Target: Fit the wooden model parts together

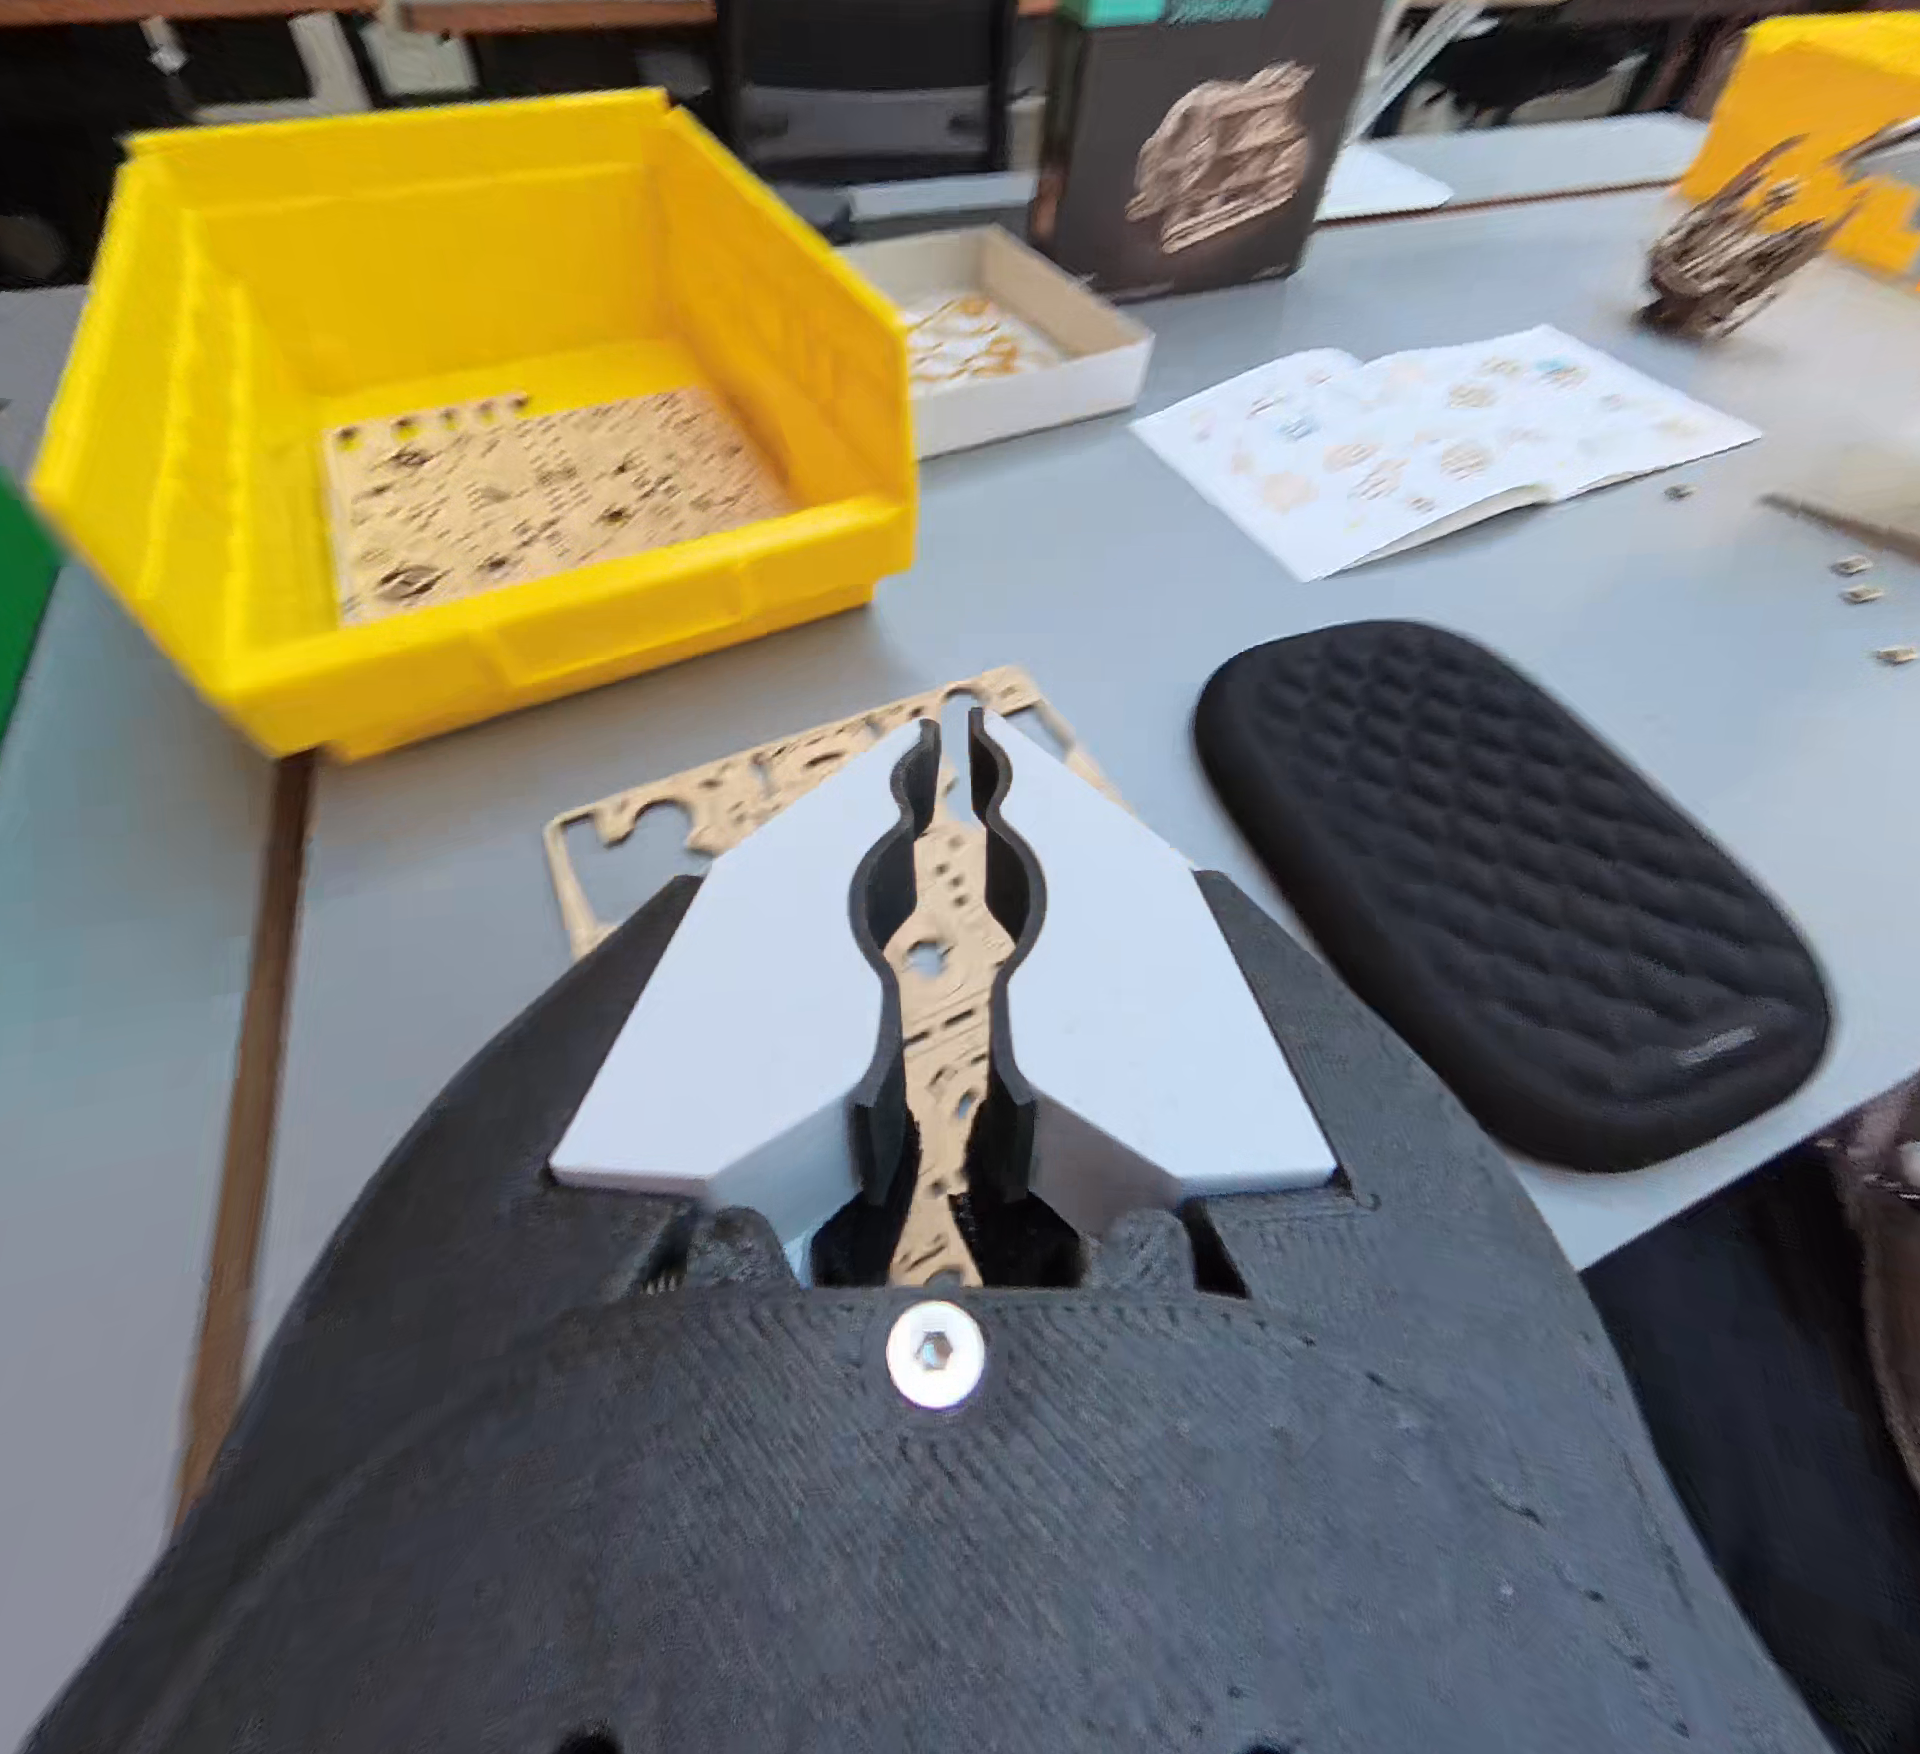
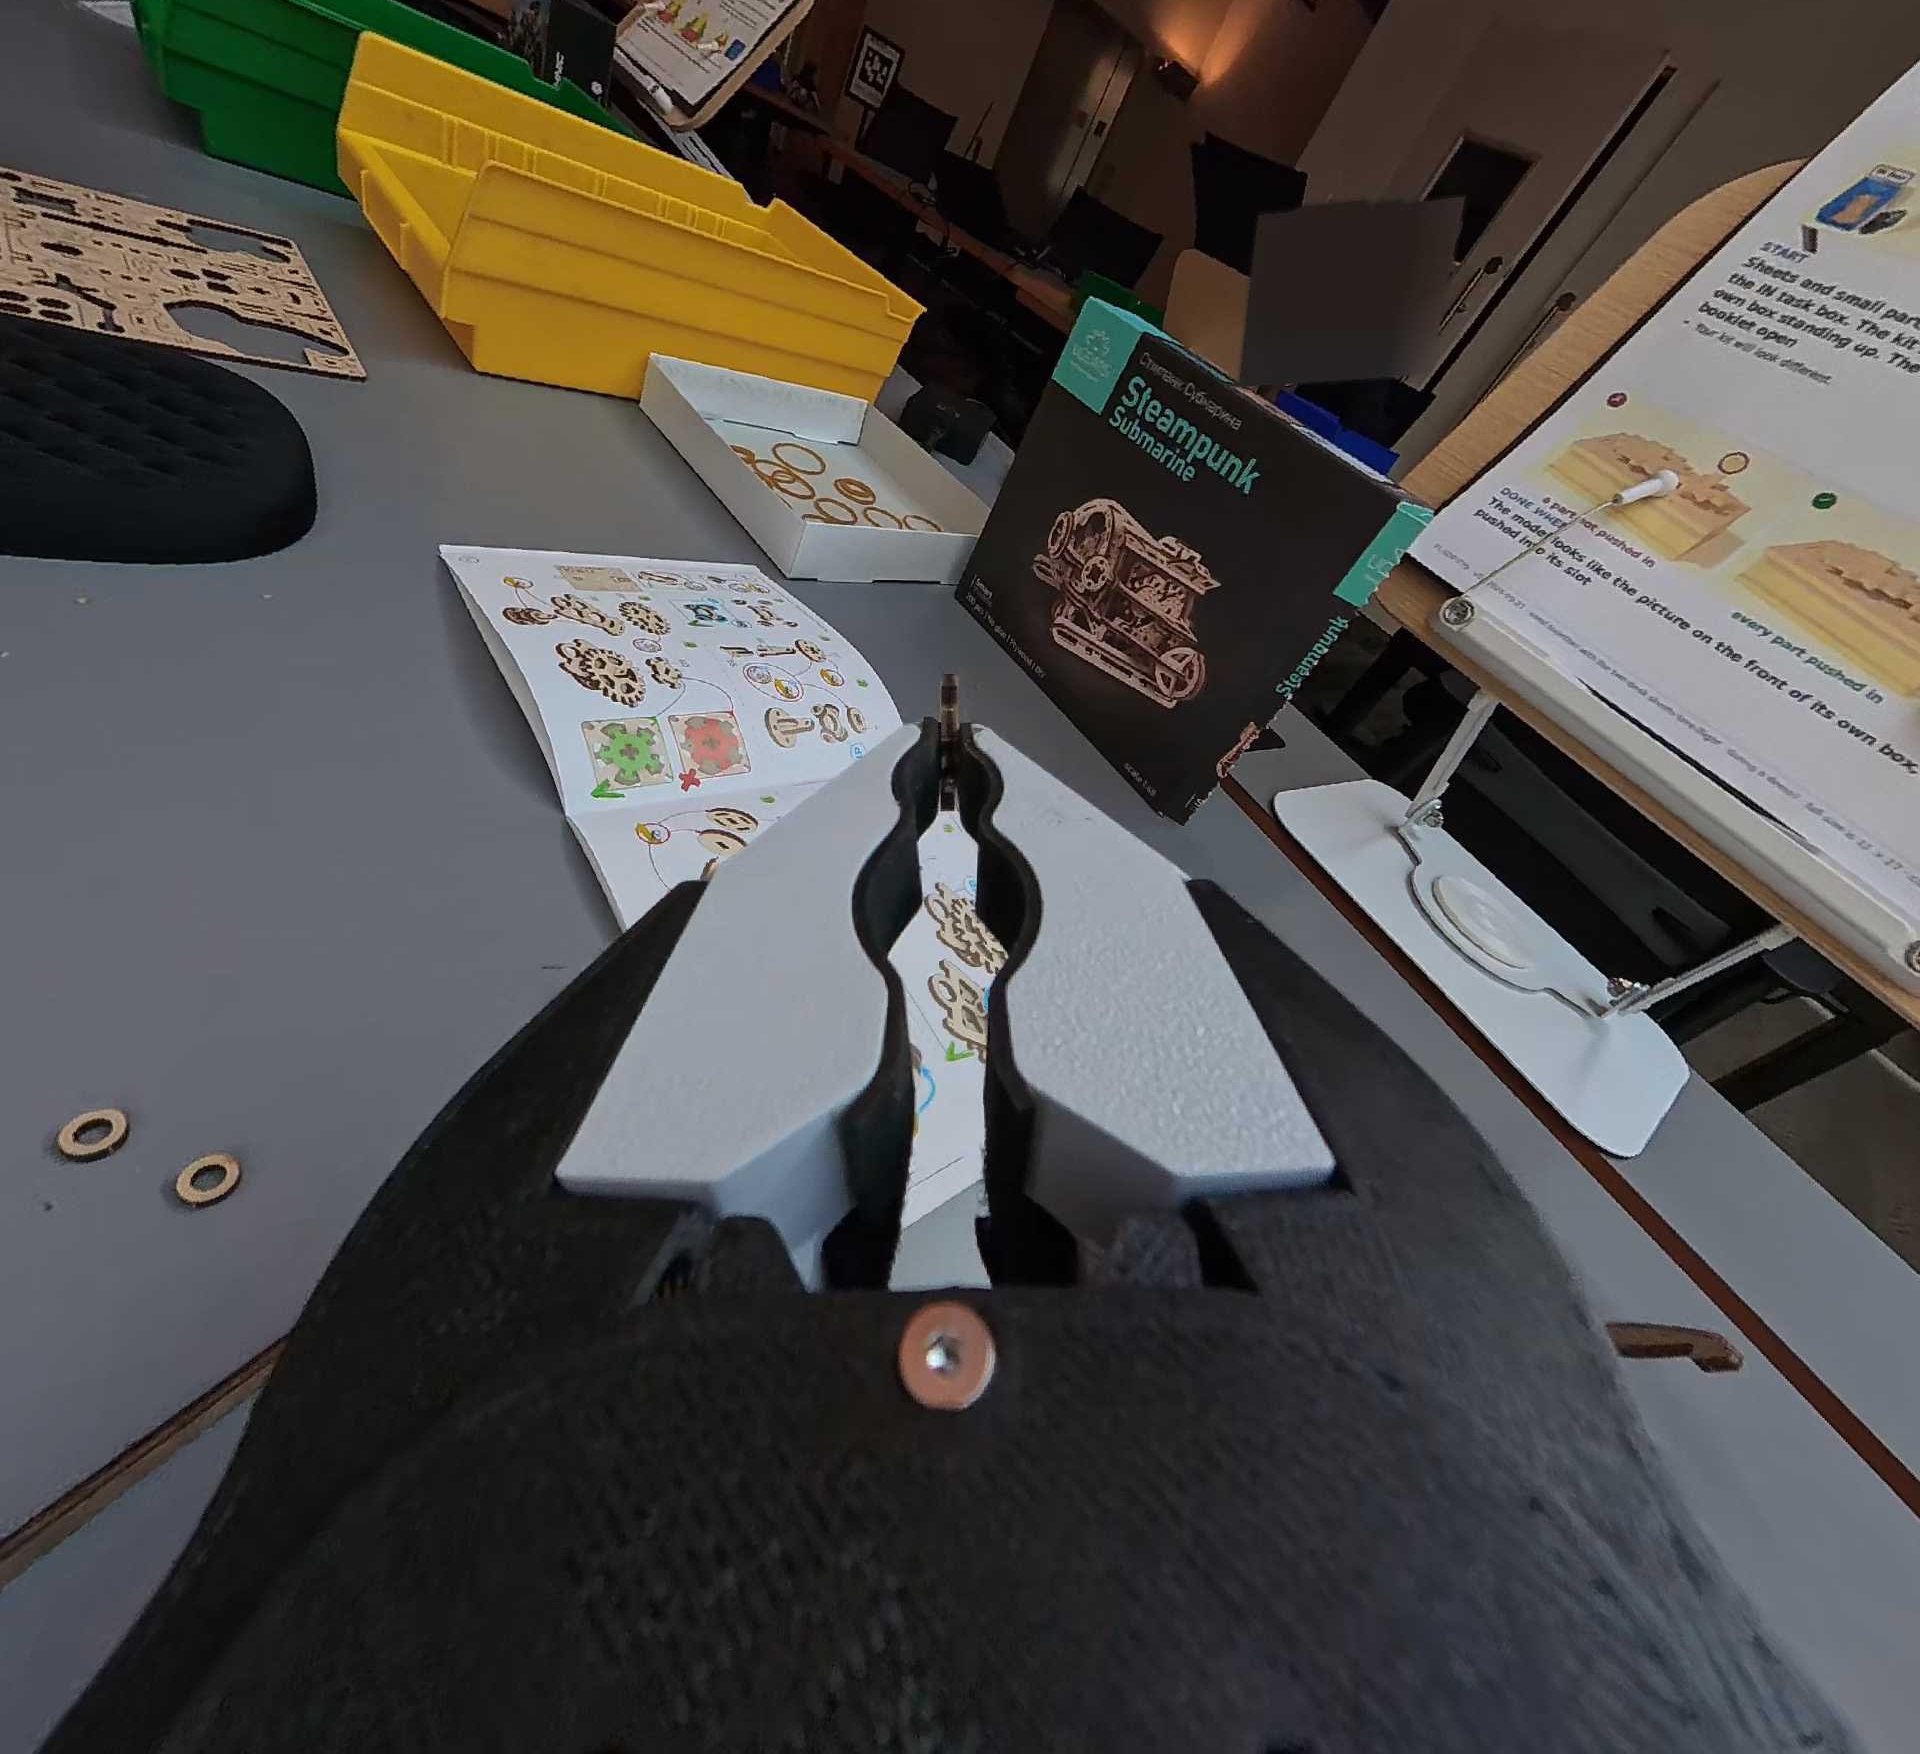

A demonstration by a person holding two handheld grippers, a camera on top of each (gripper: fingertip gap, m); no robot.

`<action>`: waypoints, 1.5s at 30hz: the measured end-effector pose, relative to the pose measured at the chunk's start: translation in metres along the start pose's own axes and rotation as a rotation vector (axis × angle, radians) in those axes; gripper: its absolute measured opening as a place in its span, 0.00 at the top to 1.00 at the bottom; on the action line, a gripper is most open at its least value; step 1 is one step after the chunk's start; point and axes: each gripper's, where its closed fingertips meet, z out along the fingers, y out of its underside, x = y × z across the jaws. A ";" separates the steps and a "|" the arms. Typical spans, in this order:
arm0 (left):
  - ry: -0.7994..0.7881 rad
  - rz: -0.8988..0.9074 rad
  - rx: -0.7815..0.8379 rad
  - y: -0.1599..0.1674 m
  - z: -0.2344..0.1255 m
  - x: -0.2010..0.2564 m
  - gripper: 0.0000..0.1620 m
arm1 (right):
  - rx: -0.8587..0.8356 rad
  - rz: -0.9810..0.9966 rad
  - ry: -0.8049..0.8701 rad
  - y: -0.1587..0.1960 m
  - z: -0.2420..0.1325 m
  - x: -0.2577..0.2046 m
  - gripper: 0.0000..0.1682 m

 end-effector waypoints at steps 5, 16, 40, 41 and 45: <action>0.546 0.037 0.071 -0.035 0.038 0.135 0.84 | 0.065 0.143 -0.285 -0.020 0.007 -0.052 1.00; 0.844 0.087 0.009 -0.016 0.097 0.286 0.95 | 0.106 0.442 -0.792 -0.068 0.006 -0.179 1.00; 0.818 0.025 0.004 -0.017 0.104 0.295 0.91 | 0.075 0.532 -0.870 -0.064 0.009 -0.199 1.00; 0.822 0.025 0.005 -0.017 0.103 0.295 0.92 | 0.074 0.530 -0.872 -0.064 0.009 -0.200 1.00; 0.817 0.039 -0.006 -0.015 0.104 0.296 0.95 | 0.075 0.521 -0.888 -0.065 0.007 -0.204 1.00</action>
